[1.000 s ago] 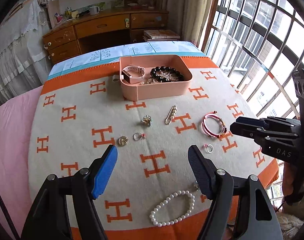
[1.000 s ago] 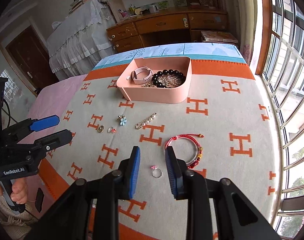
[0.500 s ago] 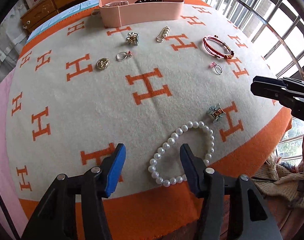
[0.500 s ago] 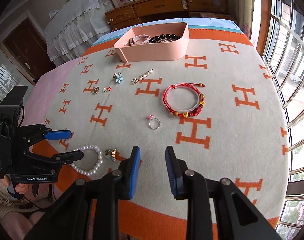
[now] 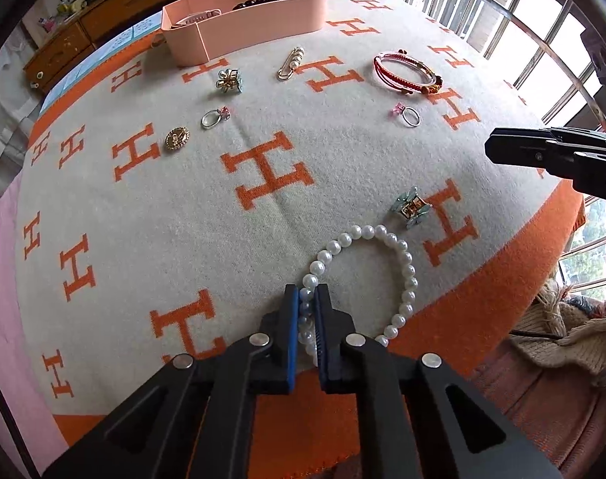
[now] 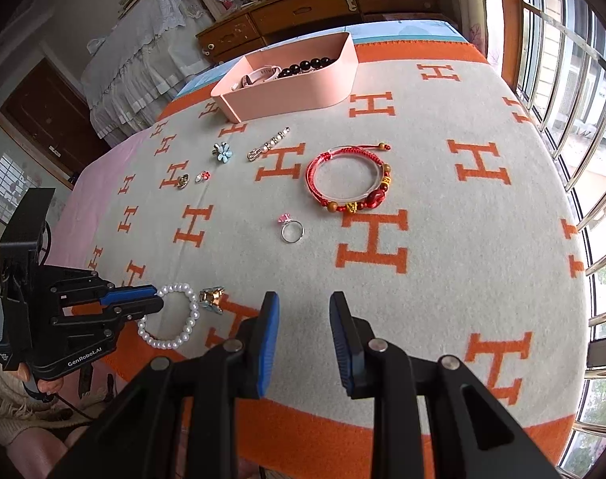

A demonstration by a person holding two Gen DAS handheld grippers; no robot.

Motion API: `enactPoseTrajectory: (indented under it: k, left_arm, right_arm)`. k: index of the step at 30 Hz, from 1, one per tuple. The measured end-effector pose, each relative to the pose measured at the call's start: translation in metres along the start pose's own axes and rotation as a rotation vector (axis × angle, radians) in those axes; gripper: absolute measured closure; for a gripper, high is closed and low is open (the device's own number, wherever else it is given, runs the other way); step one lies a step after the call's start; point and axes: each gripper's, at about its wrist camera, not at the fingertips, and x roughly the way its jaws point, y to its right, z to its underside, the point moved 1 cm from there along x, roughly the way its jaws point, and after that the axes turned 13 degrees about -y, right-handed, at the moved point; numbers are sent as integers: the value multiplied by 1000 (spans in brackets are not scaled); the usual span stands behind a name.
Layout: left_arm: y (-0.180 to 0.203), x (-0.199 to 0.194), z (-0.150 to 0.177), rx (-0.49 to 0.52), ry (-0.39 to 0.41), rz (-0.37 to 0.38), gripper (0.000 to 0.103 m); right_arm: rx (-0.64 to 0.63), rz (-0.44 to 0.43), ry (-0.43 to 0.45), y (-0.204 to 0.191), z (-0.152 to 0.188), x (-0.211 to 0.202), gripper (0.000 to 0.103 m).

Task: Organize jewelry
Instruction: 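Move the left gripper to the pearl bracelet while the right gripper approaches the red string bracelet, then grasp the pearl bracelet with the left gripper while the right gripper grasps the red string bracelet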

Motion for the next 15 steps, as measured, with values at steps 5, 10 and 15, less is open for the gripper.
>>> enactPoseTrajectory:
  k: [5, 10, 15]
  left_arm:
    - [-7, -16, -10, -76, 69, 35, 98]
    - [-9, -47, -21, -104, 171, 66, 98]
    - [-11, -64, -33, -114, 228, 82, 98]
  right_arm:
    - [11, 14, 17, 7, -5, -3, 77]
    - [38, 30, 31, 18, -24, -5, 77]
    - [61, 44, 53, 32, -54, -8, 77]
